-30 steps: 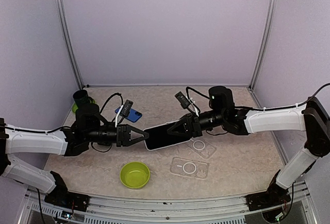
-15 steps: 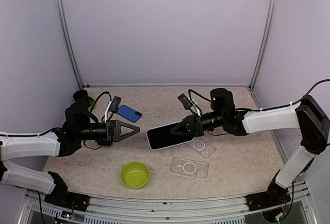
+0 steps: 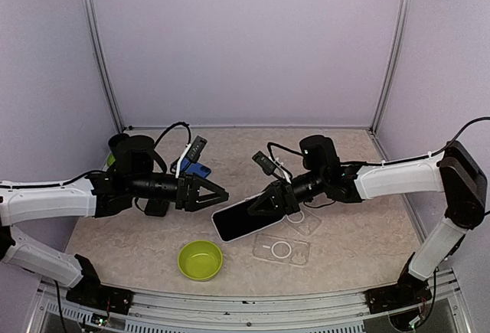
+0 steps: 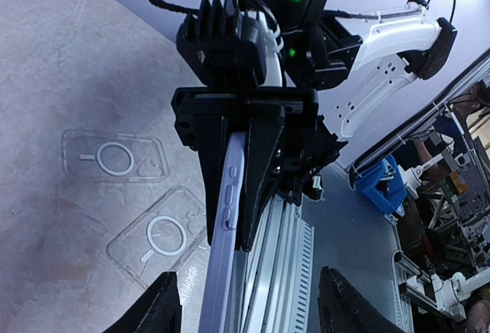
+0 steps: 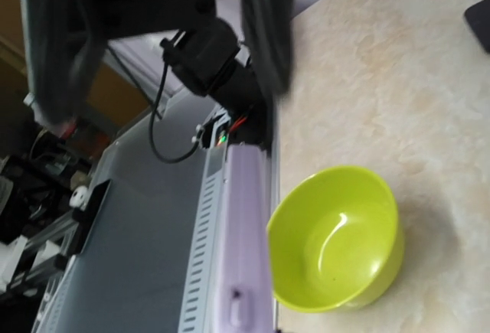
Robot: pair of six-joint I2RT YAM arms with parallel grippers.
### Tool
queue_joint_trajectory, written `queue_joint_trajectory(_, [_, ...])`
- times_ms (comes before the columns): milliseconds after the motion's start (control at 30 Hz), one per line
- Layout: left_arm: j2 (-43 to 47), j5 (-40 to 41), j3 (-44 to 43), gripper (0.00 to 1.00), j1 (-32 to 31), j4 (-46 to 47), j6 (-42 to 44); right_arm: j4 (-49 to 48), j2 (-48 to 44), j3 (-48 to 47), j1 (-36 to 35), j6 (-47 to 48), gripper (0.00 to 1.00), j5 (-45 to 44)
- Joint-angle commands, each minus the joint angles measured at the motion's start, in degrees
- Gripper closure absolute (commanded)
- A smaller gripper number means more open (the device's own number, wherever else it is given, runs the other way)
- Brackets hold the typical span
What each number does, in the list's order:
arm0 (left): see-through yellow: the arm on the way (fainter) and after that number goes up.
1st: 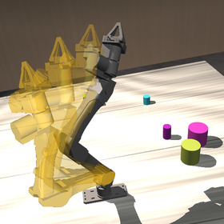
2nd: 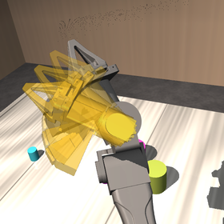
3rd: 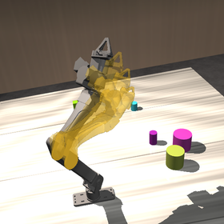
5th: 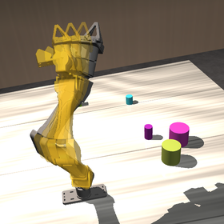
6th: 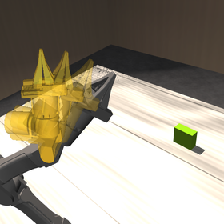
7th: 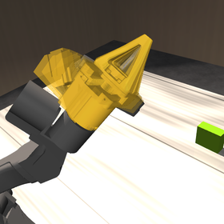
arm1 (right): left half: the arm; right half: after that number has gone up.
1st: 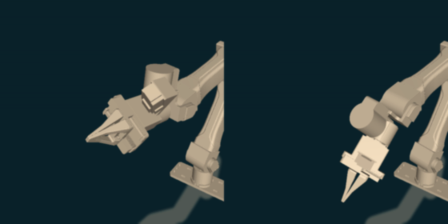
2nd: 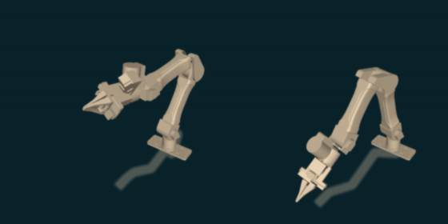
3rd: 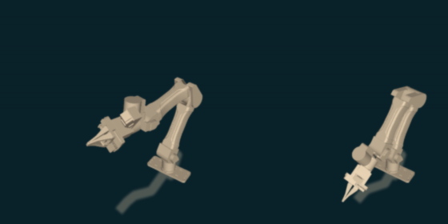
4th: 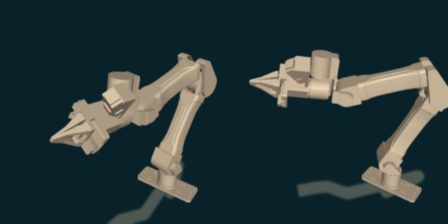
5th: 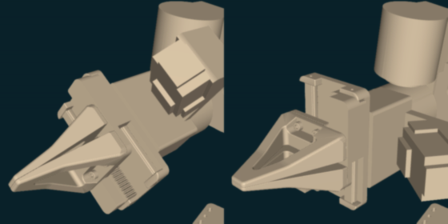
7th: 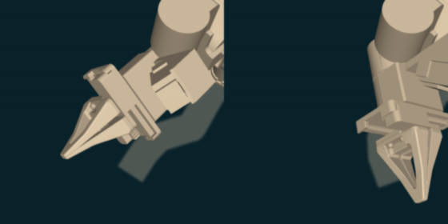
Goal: Put the phone into the phone case
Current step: Pass from the right arm to the left
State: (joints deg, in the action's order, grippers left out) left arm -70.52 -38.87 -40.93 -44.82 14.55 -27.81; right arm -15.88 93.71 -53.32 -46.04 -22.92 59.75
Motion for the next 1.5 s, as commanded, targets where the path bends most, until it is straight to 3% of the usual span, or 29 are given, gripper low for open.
queue_joint_trajectory(0, [-3.9,-0.9,-3.0,0.40,-2.9,-4.0,4.6,1.7,1.2,-3.7,-1.9,3.4,1.00,2.9])
queue_joint_trajectory(267, [-7.8,-2.0,-5.7,0.41,-6.0,-6.6,6.8,4.0,2.0,-5.0,-3.3,5.4,1.00,3.3])
queue_joint_trajectory(633, [-9.7,-4.4,-5.7,0.56,-7.3,-7.5,7.8,4.3,0.9,-4.6,-3.3,6.4,1.00,3.1])
queue_joint_trajectory(733, [-9.9,-4.7,-5.8,0.65,-7.4,-7.6,7.6,4.3,0.9,-4.6,-3.3,6.2,1.00,2.9])
queue_joint_trajectory(933, [-9.8,-4.6,-5.3,0.98,-7.6,-7.2,7.5,4.0,0.7,-4.4,-3.3,6.1,1.00,2.5])
queue_joint_trajectory(1133, [-9.0,-3.2,-4.9,1.00,-7.6,-6.8,7.4,3.9,0.1,-4.5,-3.3,6.1,1.00,0.8])
queue_joint_trajectory(1233, [-8.3,-2.0,-4.6,1.00,-7.5,-5.8,6.9,3.7,-0.6,-4.6,-2.7,5.7,0.68,-1.3])
queue_joint_trajectory(1333, [-7.2,1.9,-3.9,1.00,-7.4,-4.8,6.2,1.1,-2.6,-3.3,-1.4,3.7,0.43,-3.8])
queue_joint_trajectory(1467, [-4.7,4.9,-1.2,1.00,-6.2,-0.4,3.2,-3.5,-6.6,-0.4,1.5,-0.4,0.26,-8.4])
